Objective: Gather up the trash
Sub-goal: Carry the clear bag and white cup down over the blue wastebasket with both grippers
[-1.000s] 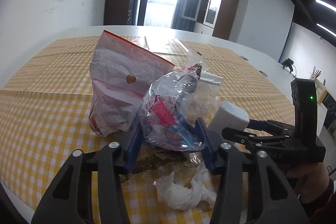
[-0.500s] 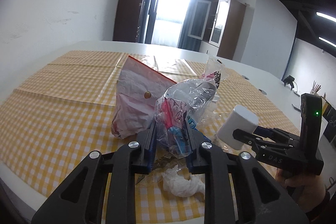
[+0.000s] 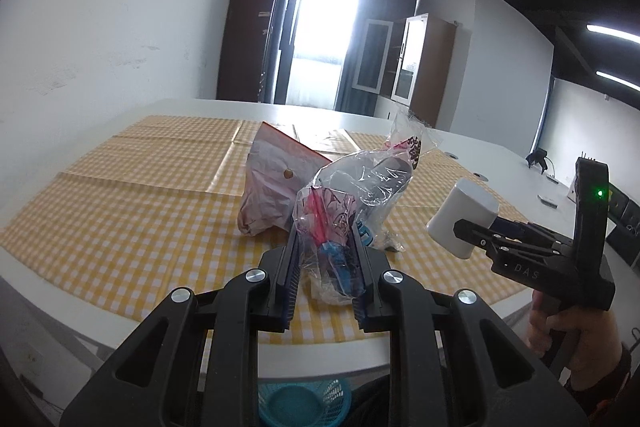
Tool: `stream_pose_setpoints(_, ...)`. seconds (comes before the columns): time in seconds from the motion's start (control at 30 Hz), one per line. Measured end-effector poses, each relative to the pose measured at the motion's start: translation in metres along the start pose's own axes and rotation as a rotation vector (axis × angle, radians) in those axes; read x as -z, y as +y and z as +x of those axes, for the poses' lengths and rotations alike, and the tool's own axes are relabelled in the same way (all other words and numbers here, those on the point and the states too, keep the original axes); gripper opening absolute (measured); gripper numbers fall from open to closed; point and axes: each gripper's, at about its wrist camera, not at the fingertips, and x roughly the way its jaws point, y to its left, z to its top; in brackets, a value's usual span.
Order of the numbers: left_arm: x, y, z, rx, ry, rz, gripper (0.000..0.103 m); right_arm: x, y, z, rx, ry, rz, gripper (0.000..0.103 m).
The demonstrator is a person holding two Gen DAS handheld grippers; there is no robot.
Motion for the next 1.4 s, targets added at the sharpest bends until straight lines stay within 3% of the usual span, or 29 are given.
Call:
stream_pose_setpoints(0.3,0.041,-0.002,-0.056,-0.034,0.023,0.056,0.020,0.051,0.032,-0.046,-0.031,0.008,-0.026,0.057)
stream_pose_setpoints(0.57,0.079,-0.002,-0.103,0.001,0.081,0.091,0.020,0.092,0.065,-0.074,-0.056,0.027,-0.087,0.057)
stream_pose_setpoints(0.67,0.097,0.002,-0.112,0.001,0.125,0.101,0.020,0.111,0.077,-0.074,-0.053,0.067,-0.130,0.057)
stream_pose_setpoints(0.73,0.108,0.006,-0.117,-0.006,0.149,0.091,0.020,0.123,0.079,-0.072,-0.100,0.115,-0.108,0.057)
stream_pose_setpoints(0.8,0.116,0.007,-0.116,0.000,0.178,0.093,0.020,0.135,0.083,-0.071,-0.127,0.146,-0.094,0.057)
stream_pose_setpoints(0.87,0.125,0.010,-0.113,-0.008,0.203,0.098,0.020,0.146,0.088,-0.069,-0.074,0.155,-0.132,0.057)
stream_pose_setpoints(1.0,0.149,0.012,-0.101,-0.027,0.286,0.117,0.020,0.167,0.087,-0.055,-0.080,0.220,-0.123,0.057)
stream_pose_setpoints(1.4,0.214,0.048,-0.023,-0.050,0.519,0.052,0.017,0.223,0.085,0.021,-0.061,0.417,-0.114,0.057)
